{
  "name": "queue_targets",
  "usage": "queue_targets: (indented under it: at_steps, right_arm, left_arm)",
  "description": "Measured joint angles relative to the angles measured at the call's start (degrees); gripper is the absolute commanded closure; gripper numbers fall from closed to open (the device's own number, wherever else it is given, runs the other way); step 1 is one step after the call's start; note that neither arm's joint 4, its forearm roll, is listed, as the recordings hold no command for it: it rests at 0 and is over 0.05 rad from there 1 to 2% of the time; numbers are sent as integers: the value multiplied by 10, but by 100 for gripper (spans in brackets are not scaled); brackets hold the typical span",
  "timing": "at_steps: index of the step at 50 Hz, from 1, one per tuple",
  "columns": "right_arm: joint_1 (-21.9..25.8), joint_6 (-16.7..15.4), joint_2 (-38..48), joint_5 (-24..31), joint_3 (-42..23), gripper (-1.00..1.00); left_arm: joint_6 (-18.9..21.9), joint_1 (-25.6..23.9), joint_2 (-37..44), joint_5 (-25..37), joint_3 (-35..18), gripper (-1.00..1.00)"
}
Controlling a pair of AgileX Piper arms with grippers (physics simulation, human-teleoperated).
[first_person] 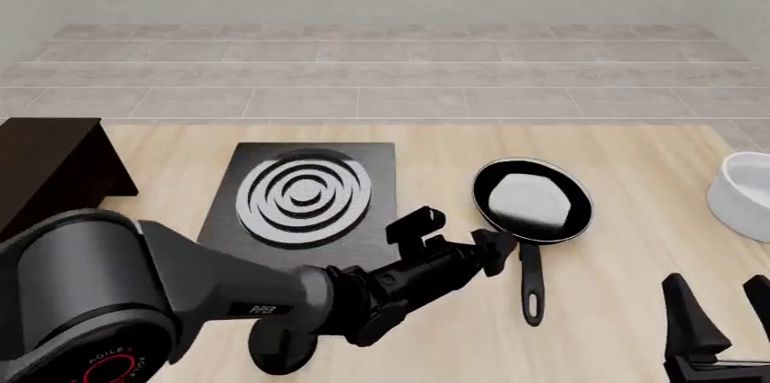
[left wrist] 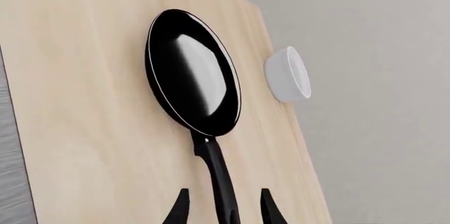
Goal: Put the frying pan on top of the cabinet.
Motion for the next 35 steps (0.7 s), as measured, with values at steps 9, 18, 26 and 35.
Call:
queue_targets:
  at_steps: [9,18,26,35]
  right_arm:
    - [-1,2,0,0,0,-100]
    - [-1,5,-1,0,0,-100]
    - [0,6,-1,1,0,-100]
    - [0,8,-1,0,0,-100]
  left_arm:
    - [-3,-5,23,2,-18,-100]
    - [-5,-9,42,3,-33,-100]
    - [-8,-16,55,1,-45,-100]
    - [-13,-23,67,-3,-55,-100]
